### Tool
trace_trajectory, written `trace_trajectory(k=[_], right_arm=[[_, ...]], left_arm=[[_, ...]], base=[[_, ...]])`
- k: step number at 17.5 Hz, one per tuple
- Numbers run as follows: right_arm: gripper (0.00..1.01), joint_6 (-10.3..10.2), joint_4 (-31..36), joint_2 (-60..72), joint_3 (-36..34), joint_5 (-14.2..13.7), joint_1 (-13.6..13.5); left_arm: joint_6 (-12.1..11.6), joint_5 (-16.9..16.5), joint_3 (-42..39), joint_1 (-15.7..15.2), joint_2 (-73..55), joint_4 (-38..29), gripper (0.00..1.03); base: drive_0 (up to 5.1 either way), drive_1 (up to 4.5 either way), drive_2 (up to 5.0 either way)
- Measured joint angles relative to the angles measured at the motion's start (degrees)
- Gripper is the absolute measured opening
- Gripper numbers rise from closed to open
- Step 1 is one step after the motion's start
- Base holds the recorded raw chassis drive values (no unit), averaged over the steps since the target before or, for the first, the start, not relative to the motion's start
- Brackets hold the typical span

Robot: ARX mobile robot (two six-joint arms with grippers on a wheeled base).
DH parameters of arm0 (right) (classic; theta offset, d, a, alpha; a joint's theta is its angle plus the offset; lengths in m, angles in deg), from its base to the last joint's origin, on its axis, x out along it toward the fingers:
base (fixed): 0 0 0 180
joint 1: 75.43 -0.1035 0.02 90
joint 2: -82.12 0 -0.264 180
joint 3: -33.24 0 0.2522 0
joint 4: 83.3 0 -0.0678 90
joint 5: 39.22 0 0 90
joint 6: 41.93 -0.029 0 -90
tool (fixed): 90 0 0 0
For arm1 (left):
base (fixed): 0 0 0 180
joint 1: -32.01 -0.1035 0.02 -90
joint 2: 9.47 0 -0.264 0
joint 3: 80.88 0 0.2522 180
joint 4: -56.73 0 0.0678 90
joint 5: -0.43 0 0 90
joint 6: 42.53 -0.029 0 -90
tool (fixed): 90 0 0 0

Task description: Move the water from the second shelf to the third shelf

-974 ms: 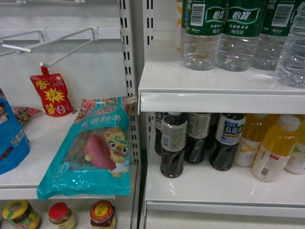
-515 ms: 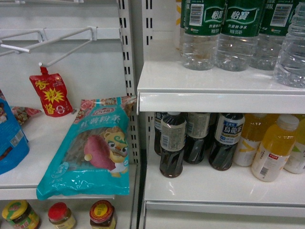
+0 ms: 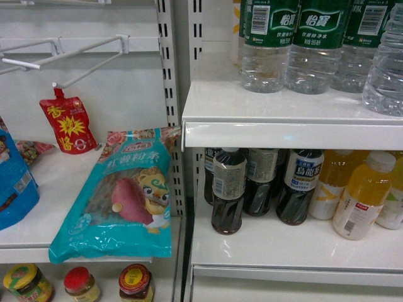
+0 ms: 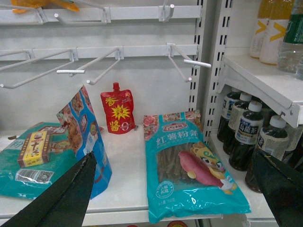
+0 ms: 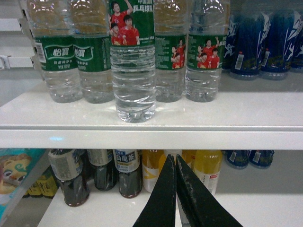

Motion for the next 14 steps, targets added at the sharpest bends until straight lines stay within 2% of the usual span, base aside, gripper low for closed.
trace_trajectory(k=[3, 5, 14], right_arm=[[0.02, 0.0, -4.2, -7.3, -3.7, 0.0, 0.0], [0.02, 0.0, -13.6, -17.1, -5.3, 0.0, 0.0], [0.02, 0.0, -13.4, -18.4, -5.3, 0.1, 0.0]], left_arm=[[0.0, 0.0, 0.0, 0.0, 0.0, 0.0, 0.98], [0.0, 0.0, 0.0, 0.0, 0.0, 0.0, 0.98], [0.0, 0.0, 0.0, 0.0, 0.0, 0.0, 0.98]], base=[[0.0, 0.0, 0.0], [0.0, 0.0, 0.0], [0.0, 0.0, 0.0]])
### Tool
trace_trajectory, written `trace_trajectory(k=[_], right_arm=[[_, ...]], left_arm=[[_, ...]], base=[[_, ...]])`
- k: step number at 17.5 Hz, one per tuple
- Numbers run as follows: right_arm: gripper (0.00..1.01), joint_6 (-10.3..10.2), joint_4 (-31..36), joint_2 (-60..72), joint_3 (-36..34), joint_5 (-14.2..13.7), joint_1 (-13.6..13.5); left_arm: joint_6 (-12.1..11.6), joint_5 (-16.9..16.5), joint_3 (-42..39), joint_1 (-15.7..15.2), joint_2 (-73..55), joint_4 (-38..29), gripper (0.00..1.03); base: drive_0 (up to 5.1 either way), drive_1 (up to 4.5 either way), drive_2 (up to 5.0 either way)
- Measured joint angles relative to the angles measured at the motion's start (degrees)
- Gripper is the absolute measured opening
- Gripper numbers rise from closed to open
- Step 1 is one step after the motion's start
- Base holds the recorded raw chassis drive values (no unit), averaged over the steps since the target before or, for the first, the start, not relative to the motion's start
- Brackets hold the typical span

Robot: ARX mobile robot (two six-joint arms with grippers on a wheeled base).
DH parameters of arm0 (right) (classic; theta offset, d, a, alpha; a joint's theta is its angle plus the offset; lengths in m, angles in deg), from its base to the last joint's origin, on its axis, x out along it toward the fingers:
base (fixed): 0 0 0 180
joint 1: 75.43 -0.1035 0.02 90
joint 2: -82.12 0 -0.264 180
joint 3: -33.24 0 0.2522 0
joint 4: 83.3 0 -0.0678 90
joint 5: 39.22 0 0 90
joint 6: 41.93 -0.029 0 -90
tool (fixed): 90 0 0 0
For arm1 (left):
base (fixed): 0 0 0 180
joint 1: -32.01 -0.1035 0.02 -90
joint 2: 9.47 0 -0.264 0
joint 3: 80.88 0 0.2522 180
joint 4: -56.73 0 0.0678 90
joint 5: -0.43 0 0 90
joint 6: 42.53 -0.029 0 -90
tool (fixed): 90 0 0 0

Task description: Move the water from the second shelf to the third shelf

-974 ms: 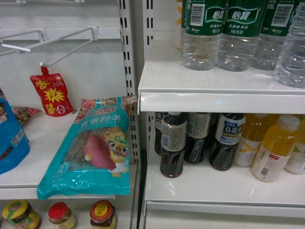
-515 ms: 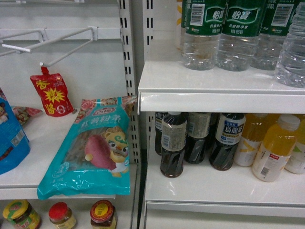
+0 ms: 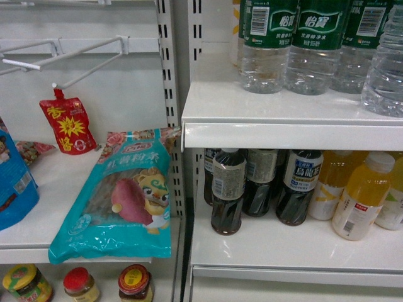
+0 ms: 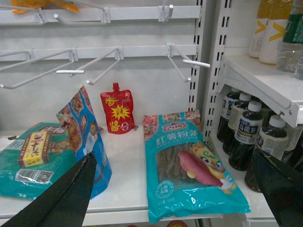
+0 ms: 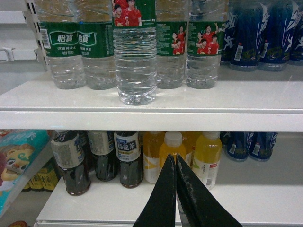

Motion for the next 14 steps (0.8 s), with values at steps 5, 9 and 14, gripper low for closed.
trace_trajectory(k=[5, 9, 14], right_arm=[[0.02, 0.0, 0.0, 0.0, 0.0, 0.0, 0.0], [0.1, 0.0, 0.0, 0.0, 0.0, 0.0, 0.0], [0.26, 0.0, 0.0, 0.0, 0.0, 0.0, 0.0]], left_arm=[[0.0, 0.0, 0.0, 0.0, 0.0, 0.0, 0.98], [0.0, 0.0, 0.0, 0.0, 0.0, 0.0, 0.98], [0.0, 0.0, 0.0, 0.0, 0.0, 0.0, 0.98]], base=[[0.0, 0.0, 0.0], [0.0, 0.0, 0.0], [0.0, 0.0, 0.0]])
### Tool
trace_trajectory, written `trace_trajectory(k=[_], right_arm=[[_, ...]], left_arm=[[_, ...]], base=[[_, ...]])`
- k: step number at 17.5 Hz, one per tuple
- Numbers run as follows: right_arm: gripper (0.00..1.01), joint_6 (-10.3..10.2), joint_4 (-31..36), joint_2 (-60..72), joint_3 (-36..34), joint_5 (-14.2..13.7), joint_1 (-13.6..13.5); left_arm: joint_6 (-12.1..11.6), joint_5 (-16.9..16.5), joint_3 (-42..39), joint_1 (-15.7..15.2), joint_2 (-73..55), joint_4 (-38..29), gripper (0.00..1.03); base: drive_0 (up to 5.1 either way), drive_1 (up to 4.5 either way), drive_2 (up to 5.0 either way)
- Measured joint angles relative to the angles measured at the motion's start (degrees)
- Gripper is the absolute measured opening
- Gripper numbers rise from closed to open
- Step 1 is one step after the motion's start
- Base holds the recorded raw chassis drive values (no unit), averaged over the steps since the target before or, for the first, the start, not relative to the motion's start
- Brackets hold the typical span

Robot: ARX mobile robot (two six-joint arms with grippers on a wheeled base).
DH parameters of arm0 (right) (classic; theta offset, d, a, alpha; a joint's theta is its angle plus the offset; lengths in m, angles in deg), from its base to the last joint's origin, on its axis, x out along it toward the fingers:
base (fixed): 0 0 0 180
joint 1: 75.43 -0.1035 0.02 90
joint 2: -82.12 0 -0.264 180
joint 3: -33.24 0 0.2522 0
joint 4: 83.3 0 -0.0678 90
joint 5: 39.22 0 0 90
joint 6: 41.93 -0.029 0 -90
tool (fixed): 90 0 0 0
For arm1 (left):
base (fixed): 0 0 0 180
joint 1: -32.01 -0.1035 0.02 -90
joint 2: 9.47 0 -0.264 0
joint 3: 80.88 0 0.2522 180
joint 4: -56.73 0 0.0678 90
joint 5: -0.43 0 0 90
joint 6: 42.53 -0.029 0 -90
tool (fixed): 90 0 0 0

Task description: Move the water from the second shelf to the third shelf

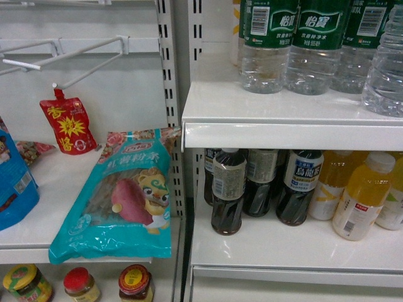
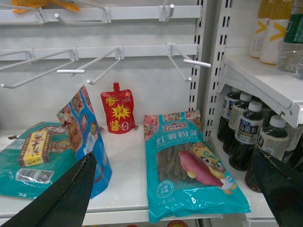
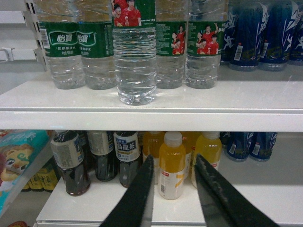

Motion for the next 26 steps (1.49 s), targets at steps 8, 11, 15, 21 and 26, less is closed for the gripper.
trace_trajectory(k=[8, 11, 15, 21, 26], right_arm=[[0.98, 0.0, 0.0, 0.0, 0.0, 0.0, 0.0], [0.98, 0.0, 0.0, 0.0, 0.0, 0.0, 0.0], [0.98, 0.0, 0.1, 0.0, 0.0, 0.0, 0.0], [0.98, 0.0, 0.0, 0.0, 0.0, 0.0, 0.0], [0.98, 0.1, 0.0, 0.0, 0.0, 0.0, 0.0]], left_arm=[[0.0, 0.0, 0.0, 0.0, 0.0, 0.0, 0.98], [0.0, 0.0, 0.0, 0.0, 0.0, 0.0, 0.98], [0.0, 0.0, 0.0, 0.0, 0.0, 0.0, 0.98], [0.0, 0.0, 0.0, 0.0, 0.0, 0.0, 0.98], [0.0, 0.0, 0.0, 0.0, 0.0, 0.0, 0.98]], base=[[0.0, 0.0, 0.0], [0.0, 0.0, 0.0], [0.0, 0.0, 0.0], [0.0, 0.0, 0.0], [0.0, 0.0, 0.0]])
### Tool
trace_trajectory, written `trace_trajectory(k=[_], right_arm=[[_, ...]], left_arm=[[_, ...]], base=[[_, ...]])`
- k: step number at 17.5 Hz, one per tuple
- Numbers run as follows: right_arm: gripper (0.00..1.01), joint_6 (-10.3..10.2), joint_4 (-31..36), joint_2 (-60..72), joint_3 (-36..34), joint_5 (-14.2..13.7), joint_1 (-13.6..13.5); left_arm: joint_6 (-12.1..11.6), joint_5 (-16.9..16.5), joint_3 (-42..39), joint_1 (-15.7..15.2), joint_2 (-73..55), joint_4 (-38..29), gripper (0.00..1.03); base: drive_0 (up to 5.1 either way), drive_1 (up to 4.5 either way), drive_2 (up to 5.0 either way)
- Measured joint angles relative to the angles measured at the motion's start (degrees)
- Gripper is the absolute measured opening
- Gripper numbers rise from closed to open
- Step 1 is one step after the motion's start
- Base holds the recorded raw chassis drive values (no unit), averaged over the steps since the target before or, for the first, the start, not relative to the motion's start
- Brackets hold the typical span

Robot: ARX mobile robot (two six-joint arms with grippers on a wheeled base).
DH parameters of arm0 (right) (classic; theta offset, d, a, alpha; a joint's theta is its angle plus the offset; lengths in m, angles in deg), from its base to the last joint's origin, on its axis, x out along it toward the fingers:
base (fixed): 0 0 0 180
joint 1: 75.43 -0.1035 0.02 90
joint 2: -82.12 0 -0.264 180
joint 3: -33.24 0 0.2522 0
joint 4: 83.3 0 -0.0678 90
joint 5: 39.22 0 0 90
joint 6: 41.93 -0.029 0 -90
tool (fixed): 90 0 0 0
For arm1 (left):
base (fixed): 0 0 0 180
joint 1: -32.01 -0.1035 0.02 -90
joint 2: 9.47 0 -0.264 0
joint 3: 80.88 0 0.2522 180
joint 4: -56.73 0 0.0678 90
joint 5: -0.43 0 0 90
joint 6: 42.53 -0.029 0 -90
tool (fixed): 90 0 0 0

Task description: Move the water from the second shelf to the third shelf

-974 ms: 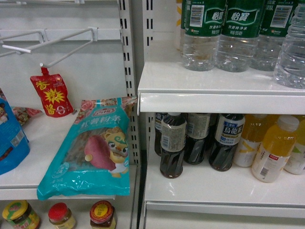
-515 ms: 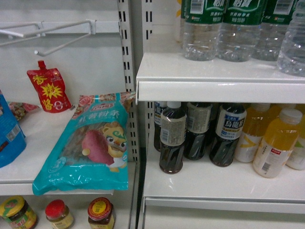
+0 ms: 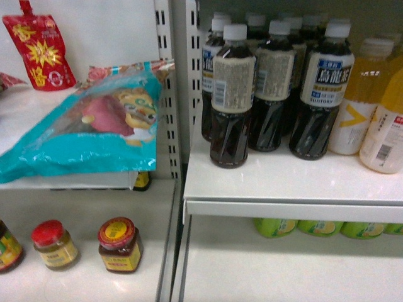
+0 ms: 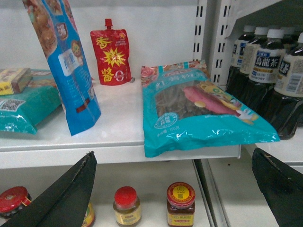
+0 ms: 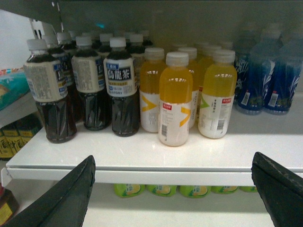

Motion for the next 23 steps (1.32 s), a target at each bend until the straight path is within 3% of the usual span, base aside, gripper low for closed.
trace_trajectory(k=[23], right_arm=[[0.98, 0.0, -0.1, 0.0, 0.0, 0.0, 0.0]], left_arm=[[0.0, 0.0, 0.0, 0.0, 0.0, 0.1, 0.98]], base=[[0.0, 0.0, 0.0]])
